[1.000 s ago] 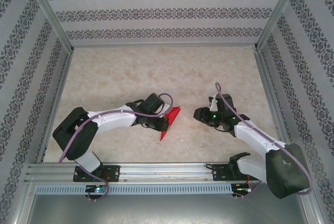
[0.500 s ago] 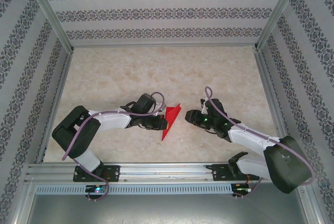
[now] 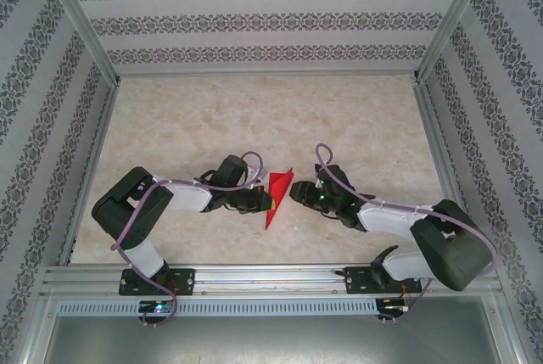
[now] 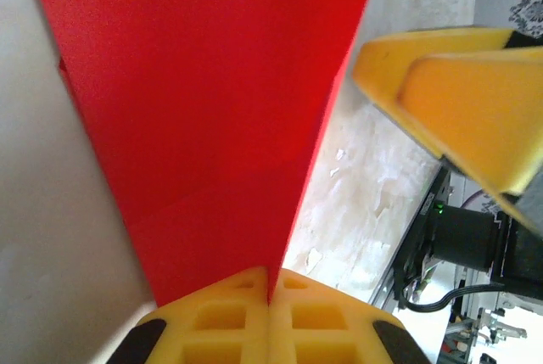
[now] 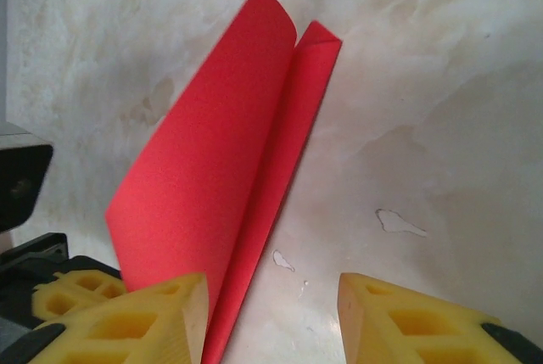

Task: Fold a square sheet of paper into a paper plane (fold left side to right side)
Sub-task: Fold the wing for the fifth time at the center of the table.

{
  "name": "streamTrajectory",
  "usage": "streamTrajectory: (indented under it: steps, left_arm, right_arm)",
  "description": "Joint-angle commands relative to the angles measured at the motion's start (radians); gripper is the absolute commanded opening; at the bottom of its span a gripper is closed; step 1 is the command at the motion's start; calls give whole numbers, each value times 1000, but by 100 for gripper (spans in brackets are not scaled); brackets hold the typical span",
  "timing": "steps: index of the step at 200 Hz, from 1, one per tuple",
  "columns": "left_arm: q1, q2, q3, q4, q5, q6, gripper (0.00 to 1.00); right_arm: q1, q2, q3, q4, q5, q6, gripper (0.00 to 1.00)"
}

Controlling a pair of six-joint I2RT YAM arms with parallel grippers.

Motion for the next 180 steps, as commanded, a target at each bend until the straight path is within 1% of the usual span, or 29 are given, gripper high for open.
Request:
streamTrajectory:
  steps: [1, 61, 113, 180]
  left_arm:
    - [17, 18, -15, 74, 29, -31, 0]
    - [20, 29, -23, 97, 34, -48, 0]
    - [21, 43, -30, 138, 44, -75, 0]
    - [21, 42, -31, 137, 36, -72, 0]
  right_arm:
    - [25, 47, 44, 72, 52, 26, 43]
    - [67, 134, 78, 136, 74, 32, 41]
    - [79, 182, 97, 172, 72, 44, 40]
    - [82, 218, 110, 186, 66, 48, 39]
